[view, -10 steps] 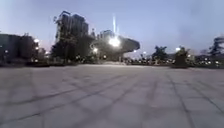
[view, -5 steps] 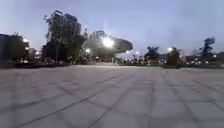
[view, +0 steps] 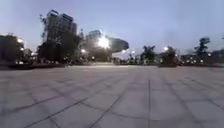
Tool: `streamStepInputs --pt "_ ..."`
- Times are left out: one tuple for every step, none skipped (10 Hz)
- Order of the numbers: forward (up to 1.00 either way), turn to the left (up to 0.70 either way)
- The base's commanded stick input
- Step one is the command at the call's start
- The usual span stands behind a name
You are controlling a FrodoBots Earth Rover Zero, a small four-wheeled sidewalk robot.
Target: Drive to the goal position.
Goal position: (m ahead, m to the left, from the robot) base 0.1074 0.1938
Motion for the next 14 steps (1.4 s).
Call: streamStepInputs --pt "0.7 0.0" --pt "0.7 0.0" --pt "0.7 0.0" --pt "0.7 0.0" --pt "0.7 0.0" --pt "0.7 0.0" --pt "0.7 0.0" --pt "0.7 0.0" --pt "0.7 0.0" --pt "0.7 0.0" --pt "0.7 0.0" --pt "0.7 0.0" --pt "0.7 0.0" --pt "0.7 0.0"
